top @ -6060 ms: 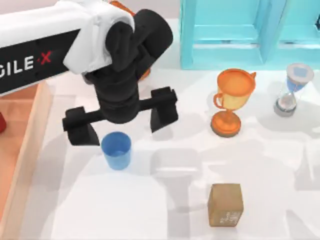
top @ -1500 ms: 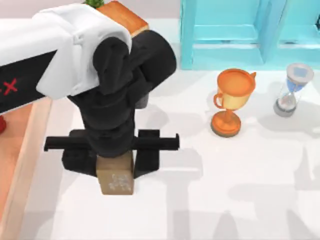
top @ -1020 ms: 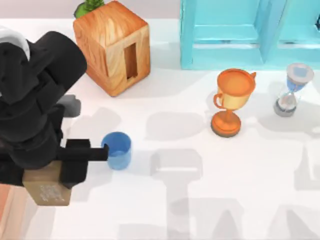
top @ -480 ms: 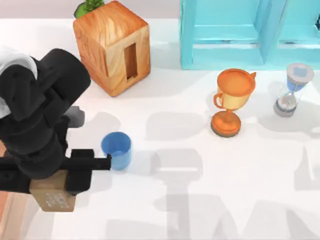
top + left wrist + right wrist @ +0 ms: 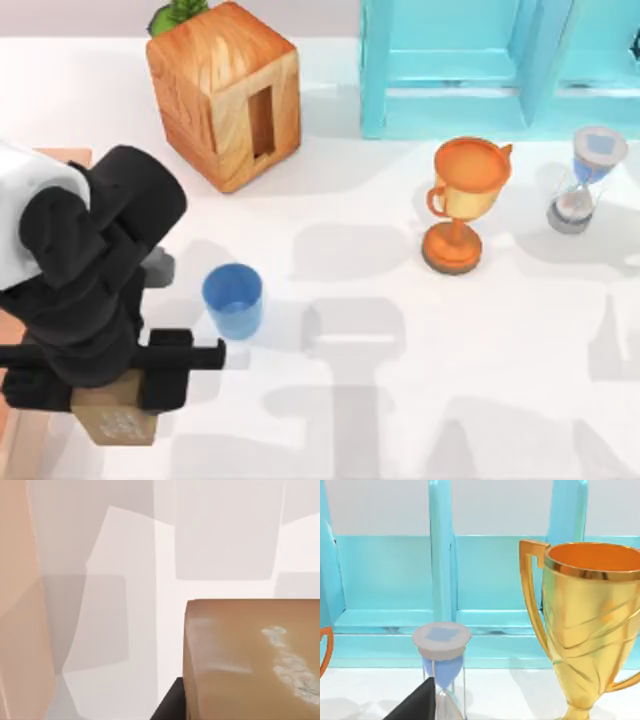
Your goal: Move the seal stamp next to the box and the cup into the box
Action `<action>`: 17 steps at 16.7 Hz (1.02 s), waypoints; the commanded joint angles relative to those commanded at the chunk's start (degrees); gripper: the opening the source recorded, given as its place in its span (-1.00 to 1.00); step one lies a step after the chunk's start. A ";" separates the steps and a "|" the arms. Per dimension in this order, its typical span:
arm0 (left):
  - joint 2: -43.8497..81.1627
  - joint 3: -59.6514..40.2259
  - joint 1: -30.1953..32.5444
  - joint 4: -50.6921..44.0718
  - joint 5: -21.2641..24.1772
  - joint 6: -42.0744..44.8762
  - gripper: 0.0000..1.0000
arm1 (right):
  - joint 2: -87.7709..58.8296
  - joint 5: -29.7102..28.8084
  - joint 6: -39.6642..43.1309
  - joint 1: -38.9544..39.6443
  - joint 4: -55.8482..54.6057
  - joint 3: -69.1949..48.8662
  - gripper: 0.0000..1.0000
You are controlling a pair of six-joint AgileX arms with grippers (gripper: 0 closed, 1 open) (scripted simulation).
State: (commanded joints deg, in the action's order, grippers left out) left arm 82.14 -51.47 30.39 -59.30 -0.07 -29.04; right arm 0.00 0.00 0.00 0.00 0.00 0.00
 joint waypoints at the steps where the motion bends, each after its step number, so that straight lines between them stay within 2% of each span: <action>1: 0.00 0.00 0.00 0.00 0.00 0.00 -1.00 | 0.00 0.00 0.00 0.00 0.00 0.00 1.00; 3: 0.00 0.00 0.00 0.00 0.00 0.00 -1.00 | 0.00 0.00 0.00 0.00 0.00 0.00 1.00; 16: 0.00 0.00 0.00 0.00 0.00 0.00 0.96 | 0.00 0.00 0.00 0.00 0.00 0.00 1.00; 17: 0.00 0.00 0.00 0.00 0.00 0.00 1.00 | 0.00 0.00 0.00 0.00 0.00 0.00 1.00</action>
State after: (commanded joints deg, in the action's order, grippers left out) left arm 82.14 -51.47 30.39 -59.30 -0.07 -29.04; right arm 0.00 0.00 0.00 0.00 0.00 0.00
